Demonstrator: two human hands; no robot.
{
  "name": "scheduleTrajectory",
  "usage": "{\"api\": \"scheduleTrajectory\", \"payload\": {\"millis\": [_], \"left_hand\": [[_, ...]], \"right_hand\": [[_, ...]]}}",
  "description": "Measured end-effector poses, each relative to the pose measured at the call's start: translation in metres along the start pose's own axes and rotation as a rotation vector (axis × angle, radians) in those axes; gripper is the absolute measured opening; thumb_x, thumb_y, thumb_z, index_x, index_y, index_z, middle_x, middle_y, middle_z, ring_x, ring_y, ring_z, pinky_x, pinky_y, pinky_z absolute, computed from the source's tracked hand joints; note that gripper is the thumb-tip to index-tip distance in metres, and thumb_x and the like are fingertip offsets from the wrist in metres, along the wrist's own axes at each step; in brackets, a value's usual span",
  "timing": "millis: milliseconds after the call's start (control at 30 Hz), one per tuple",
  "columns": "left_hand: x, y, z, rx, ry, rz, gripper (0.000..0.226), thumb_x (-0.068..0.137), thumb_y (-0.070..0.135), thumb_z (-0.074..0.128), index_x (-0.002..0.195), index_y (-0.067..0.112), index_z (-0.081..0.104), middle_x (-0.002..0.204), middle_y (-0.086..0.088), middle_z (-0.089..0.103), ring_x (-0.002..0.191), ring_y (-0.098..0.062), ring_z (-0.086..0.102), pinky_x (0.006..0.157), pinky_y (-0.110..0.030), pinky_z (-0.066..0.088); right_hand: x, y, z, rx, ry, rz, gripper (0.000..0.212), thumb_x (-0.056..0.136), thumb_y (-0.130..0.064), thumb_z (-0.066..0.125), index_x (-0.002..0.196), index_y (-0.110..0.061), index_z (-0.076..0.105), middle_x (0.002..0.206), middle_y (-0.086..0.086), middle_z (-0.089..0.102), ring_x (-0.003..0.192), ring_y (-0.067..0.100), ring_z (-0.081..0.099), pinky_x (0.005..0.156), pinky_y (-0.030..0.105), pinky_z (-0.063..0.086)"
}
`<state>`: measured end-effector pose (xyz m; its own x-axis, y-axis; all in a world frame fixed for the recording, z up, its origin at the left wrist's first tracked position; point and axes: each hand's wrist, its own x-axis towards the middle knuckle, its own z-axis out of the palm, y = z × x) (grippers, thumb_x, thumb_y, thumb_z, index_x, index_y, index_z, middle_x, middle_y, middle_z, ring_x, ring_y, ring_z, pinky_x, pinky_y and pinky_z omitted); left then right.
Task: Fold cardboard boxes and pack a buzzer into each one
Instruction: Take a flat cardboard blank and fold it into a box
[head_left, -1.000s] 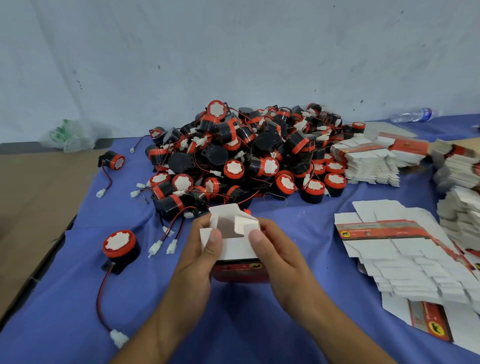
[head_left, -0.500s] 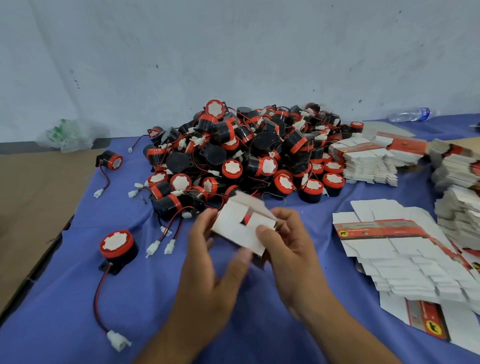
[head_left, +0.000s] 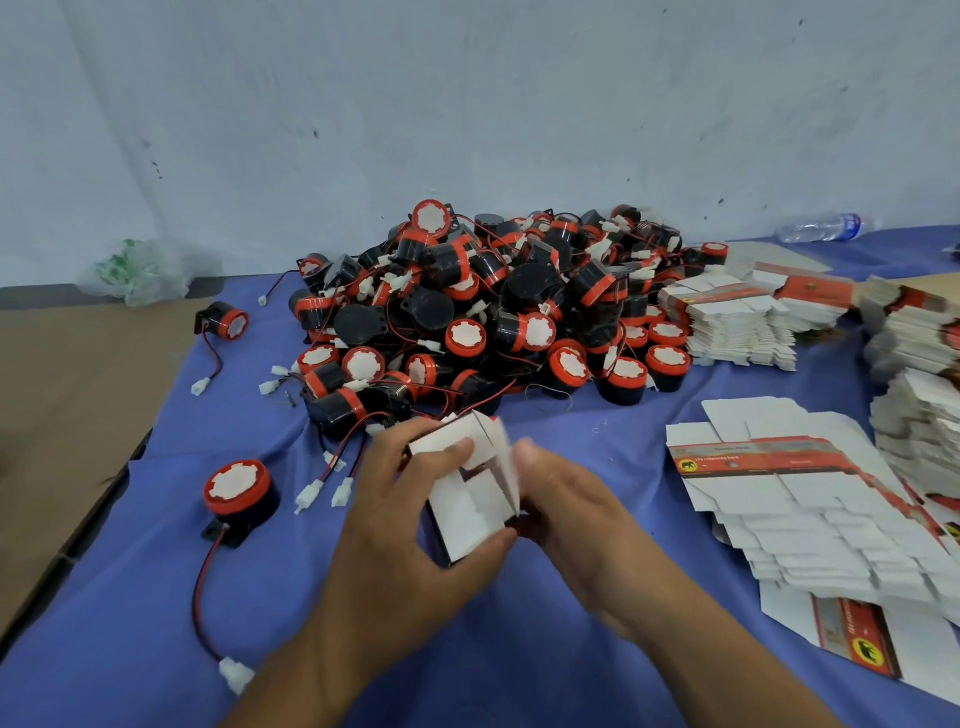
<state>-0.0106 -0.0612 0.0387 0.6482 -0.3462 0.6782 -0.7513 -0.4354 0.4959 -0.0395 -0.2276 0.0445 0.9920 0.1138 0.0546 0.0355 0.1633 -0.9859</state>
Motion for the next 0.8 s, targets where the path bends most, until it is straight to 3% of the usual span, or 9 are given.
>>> {"api": "scheduleTrajectory", "payload": {"millis": [100, 167, 233, 300, 400, 533, 733, 800], "left_hand": [[-0.001, 0.002, 0.002, -0.010, 0.002, -0.017, 0.068, 0.072, 0.046, 0.073, 0.128, 0.013, 0.052, 0.130, 0.000, 0.046, 0.125, -0.019, 0.046, 0.104, -0.022, 0.037], [-0.001, 0.005, 0.002, -0.007, 0.004, -0.048, 0.080, 0.071, 0.049, 0.072, 0.137, 0.013, 0.044, 0.132, 0.003, 0.045, 0.125, -0.012, 0.043, 0.105, -0.018, 0.034], [-0.002, 0.005, 0.003, 0.060, -0.002, -0.011, 0.082, 0.070, 0.048, 0.069, 0.137, 0.009, 0.045, 0.130, 0.000, 0.048, 0.123, -0.013, 0.043, 0.106, -0.024, 0.034], [-0.002, 0.005, 0.005, 0.101, 0.000, 0.018, 0.078, 0.067, 0.043, 0.070, 0.133, 0.007, 0.050, 0.125, -0.002, 0.049, 0.119, -0.019, 0.045, 0.102, -0.037, 0.040], [-0.002, 0.005, 0.005, 0.119, 0.013, 0.012, 0.076, 0.065, 0.041, 0.071, 0.128, 0.003, 0.053, 0.123, -0.005, 0.049, 0.117, -0.024, 0.047, 0.096, -0.047, 0.044], [-0.003, 0.005, 0.005, 0.142, 0.020, 0.008, 0.077, 0.066, 0.044, 0.071, 0.126, -0.001, 0.055, 0.122, -0.009, 0.049, 0.117, -0.026, 0.047, 0.095, -0.049, 0.045], [-0.001, 0.005, 0.006, 0.180, 0.054, 0.051, 0.074, 0.069, 0.043, 0.073, 0.124, -0.003, 0.057, 0.120, -0.012, 0.051, 0.112, -0.029, 0.050, 0.092, -0.048, 0.046], [-0.001, 0.004, 0.006, 0.193, 0.060, 0.052, 0.075, 0.069, 0.044, 0.073, 0.124, -0.004, 0.057, 0.120, -0.013, 0.051, 0.112, -0.029, 0.050, 0.092, -0.047, 0.046]], "right_hand": [[-0.002, 0.001, -0.001, -0.042, 0.022, 0.002, 0.055, 0.073, -0.062, 0.075, 0.104, -0.020, 0.059, 0.095, 0.002, 0.073, 0.086, 0.017, 0.066, 0.078, 0.032, 0.054], [-0.003, 0.000, 0.000, -0.079, -0.006, -0.003, 0.046, 0.078, -0.047, 0.073, 0.117, -0.029, 0.058, 0.105, 0.004, 0.075, 0.093, 0.019, 0.071, 0.082, 0.035, 0.059], [-0.005, 0.001, 0.004, -0.213, 0.012, -0.052, 0.038, 0.083, -0.040, 0.069, 0.120, -0.041, 0.058, 0.107, 0.002, 0.074, 0.097, 0.019, 0.071, 0.083, 0.042, 0.060], [-0.007, 0.002, 0.008, -0.375, 0.039, -0.131, 0.037, 0.086, -0.042, 0.064, 0.121, -0.048, 0.057, 0.107, -0.007, 0.073, 0.099, 0.014, 0.070, 0.084, 0.042, 0.059], [-0.008, 0.004, 0.009, -0.497, 0.041, -0.196, 0.037, 0.089, -0.049, 0.056, 0.125, -0.050, 0.053, 0.108, -0.017, 0.069, 0.100, 0.007, 0.066, 0.082, 0.028, 0.056], [-0.008, 0.008, 0.009, -0.580, 0.066, -0.240, 0.032, 0.093, -0.048, 0.050, 0.125, -0.047, 0.051, 0.107, -0.019, 0.066, 0.097, 0.004, 0.064, 0.076, 0.017, 0.050], [-0.005, 0.012, 0.011, -0.536, 0.075, -0.236, 0.031, 0.098, -0.045, 0.041, 0.128, -0.050, 0.049, 0.113, -0.018, 0.066, 0.104, 0.006, 0.063, 0.084, 0.029, 0.051], [-0.004, 0.014, 0.011, -0.511, 0.064, -0.215, 0.035, 0.100, -0.047, 0.039, 0.133, -0.056, 0.045, 0.121, -0.024, 0.063, 0.113, 0.001, 0.059, 0.091, 0.025, 0.050]]}}
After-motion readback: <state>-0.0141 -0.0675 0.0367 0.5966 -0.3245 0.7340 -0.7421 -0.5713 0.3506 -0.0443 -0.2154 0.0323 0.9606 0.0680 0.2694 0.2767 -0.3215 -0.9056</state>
